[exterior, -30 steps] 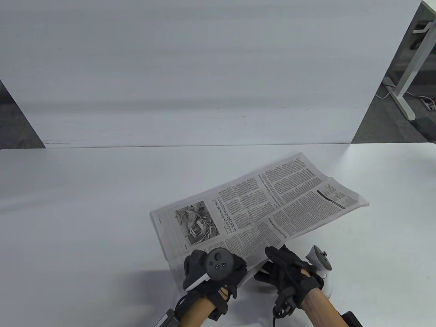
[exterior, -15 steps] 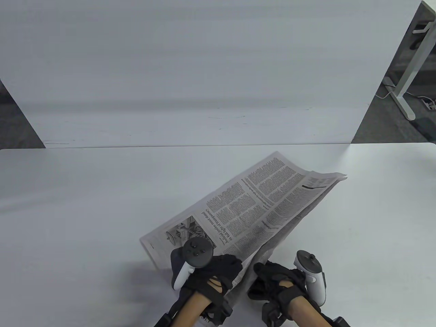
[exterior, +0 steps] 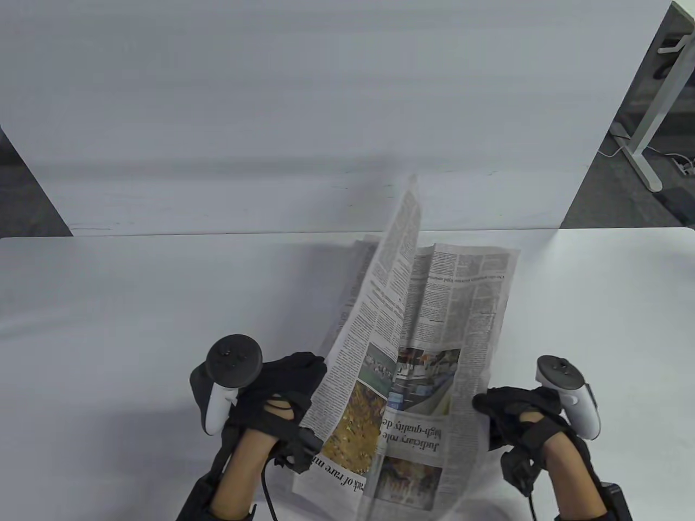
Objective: Unfold folded newspaper and lay flat
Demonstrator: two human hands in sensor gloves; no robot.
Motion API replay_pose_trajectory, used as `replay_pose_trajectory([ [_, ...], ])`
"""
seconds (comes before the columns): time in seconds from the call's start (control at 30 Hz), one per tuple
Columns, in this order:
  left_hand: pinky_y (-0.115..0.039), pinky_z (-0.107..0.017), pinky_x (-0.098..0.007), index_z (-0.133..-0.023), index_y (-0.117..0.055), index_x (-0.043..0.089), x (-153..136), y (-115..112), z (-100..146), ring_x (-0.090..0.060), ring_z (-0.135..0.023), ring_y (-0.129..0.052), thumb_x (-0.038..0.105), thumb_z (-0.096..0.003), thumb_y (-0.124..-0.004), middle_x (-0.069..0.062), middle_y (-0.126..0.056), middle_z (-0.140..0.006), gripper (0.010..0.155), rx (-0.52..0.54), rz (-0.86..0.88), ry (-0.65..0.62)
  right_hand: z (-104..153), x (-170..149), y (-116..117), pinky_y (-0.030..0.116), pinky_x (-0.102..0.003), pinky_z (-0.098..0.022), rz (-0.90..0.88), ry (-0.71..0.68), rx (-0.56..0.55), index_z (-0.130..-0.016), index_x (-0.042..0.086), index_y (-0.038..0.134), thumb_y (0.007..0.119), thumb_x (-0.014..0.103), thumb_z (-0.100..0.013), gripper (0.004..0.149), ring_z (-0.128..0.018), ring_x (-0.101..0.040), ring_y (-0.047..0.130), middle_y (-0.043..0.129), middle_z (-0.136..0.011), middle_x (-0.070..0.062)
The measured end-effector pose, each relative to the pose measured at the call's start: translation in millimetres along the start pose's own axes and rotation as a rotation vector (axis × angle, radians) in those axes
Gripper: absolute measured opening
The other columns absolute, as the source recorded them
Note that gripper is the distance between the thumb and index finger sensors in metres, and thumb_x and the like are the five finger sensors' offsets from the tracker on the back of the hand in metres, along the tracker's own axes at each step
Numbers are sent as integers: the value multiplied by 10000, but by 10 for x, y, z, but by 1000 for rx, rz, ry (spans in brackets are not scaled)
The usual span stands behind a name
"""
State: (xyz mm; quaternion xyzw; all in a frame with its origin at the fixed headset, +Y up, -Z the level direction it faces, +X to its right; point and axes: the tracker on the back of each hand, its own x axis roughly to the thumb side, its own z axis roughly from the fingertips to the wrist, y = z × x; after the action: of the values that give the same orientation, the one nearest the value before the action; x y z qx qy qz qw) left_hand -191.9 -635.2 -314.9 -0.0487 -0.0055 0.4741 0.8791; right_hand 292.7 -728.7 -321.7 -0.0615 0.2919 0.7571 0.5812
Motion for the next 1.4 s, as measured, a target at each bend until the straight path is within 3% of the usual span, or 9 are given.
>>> replay_pose_trajectory([
  [0.13,-781,-504,-577,-743,-955,141,-323,271,-80,-427,-607,-1060,335,-445,-834,-171,-993,-788,376,46,19,88,19,-40,-469,870,-559,-412,34,69,-22,-894,-120,651,757,250,-490,557,-637,-528,979,901,-803,-336],
  [0.4,-768,-511,-589,-746,-955,128,-1014,458,-166,-444,-615,-1050,322,-444,-838,-188,-983,-797,377,76,67,245,-54,-240,-900,871,-560,-400,5,110,-65,-895,-103,674,768,244,-482,548,-625,-525,989,914,-796,-334],
  [0.57,-756,-519,-596,-745,-955,122,-1279,678,-105,-456,-627,-1038,312,-442,-843,-198,-977,-804,375,106,-66,334,-23,-388,-1147,873,-553,-400,39,143,-140,-903,-77,693,767,249,-483,536,-624,-510,998,929,-791,-324],
  [0.73,-757,-521,-587,-742,-957,125,-1476,762,-28,-449,-628,-1037,315,-439,-845,-193,-980,-804,374,117,-175,426,36,-466,-1276,882,-542,-390,67,180,-234,-893,-75,712,788,253,-478,534,-604,-493,1018,959,-769,-306],
  [0.97,-751,-531,-584,-735,-962,125,-1578,781,17,-441,-646,-1027,318,-437,-848,-187,-979,-811,373,140,-273,516,68,-545,-1342,892,-531,-377,85,227,-279,-888,-84,715,800,256,-476,541,-582,-472,1038,980,-749,-292],
  [1.4,-765,-529,-569,-724,-970,135,-1660,736,-1,-410,-641,-1038,332,-433,-849,-167,-993,-798,371,112,-398,572,109,-590,-1385,882,-523,-410,103,238,-343,-899,-67,702,819,252,-465,551,-630,-457,1016,965,-778,-279],
])
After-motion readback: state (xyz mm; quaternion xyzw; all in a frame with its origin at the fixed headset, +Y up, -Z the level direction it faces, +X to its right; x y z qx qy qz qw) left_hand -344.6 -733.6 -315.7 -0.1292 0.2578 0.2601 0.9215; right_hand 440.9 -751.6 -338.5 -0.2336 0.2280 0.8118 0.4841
